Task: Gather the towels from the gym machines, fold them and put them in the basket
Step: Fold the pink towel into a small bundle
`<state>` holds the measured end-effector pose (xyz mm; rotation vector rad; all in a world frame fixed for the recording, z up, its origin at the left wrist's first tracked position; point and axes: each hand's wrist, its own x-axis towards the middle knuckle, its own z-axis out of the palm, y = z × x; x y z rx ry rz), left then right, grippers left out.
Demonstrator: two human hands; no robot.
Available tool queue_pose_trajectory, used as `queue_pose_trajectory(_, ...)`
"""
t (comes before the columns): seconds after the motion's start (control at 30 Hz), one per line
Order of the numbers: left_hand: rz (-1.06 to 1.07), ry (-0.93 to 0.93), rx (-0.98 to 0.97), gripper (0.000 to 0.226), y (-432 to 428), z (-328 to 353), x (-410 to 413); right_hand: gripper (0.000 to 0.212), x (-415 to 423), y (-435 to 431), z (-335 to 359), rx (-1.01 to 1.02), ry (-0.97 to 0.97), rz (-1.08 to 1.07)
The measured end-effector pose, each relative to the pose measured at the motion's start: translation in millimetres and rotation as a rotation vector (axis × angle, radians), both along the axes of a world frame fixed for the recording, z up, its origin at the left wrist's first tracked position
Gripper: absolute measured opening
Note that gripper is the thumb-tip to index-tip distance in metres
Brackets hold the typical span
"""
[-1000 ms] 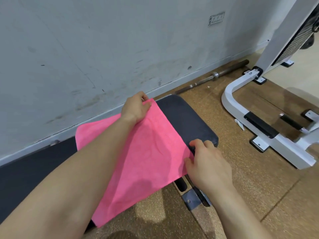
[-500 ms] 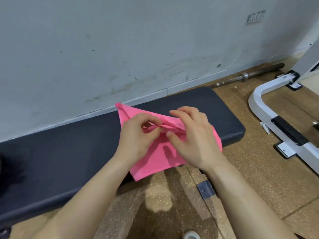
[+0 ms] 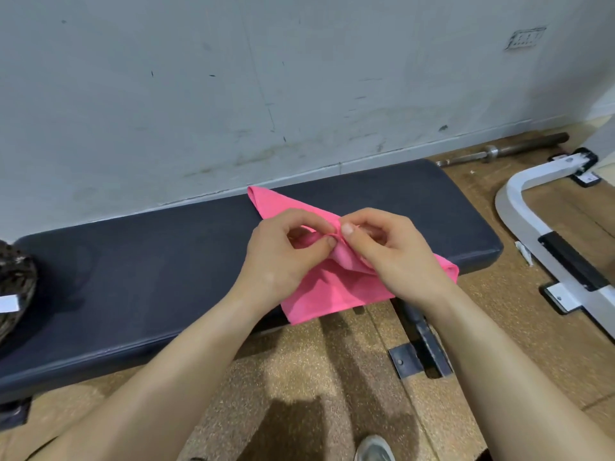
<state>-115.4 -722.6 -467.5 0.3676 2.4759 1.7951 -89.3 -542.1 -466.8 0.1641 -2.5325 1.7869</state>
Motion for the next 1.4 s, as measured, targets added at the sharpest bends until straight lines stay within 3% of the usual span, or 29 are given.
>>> queue_pose_trajectory(0.13, -0.027, -0.016, 0.009, 0.012, -3.1, -2.5, -2.1, 0.006, -7.1, -5.0, 0.0, -0.032, -0.005, -0.008)
queue_pose_trajectory(0.63, 0.034, 0.003, 0.123, 0.013, -9.7, 6.1, -1.6, 0.006, -11.4, -15.7, 12.1, -0.073, 0.106, -0.012)
queue_pose_trajectory(0.9, 0.063, 0.053, 0.107, 0.015, -8.5, 8.6, -0.7, 0.007, -6.7, -10.4, 16.3, -0.086, 0.057, 0.029)
queue_pose_trajectory(1.0, 0.059, 0.082, 0.018, 0.012, -10.0, 5.8, -1.8, 0.015, -3.7, -10.4, 17.8, -0.076, 0.055, 0.048)
queue_pose_trajectory(1.17, -0.044, 0.119, -0.047, 0.010, -9.4, 4.8, 0.8, 0.007, -0.9, -8.4, 20.9, -0.109, 0.093, 0.025)
queue_pose_trajectory(1.27, -0.102, 0.207, -0.231, 0.011, -16.2, 4.1, -0.7, 0.007, 3.9, -9.4, 26.1, -0.175, 0.081, 0.008)
queue_pose_trajectory(1.4, -0.052, 0.381, -0.559, 0.048, -39.5, -1.4, -0.4, 0.004, 9.6, -14.9, 36.2, -0.216, 0.135, -0.033)
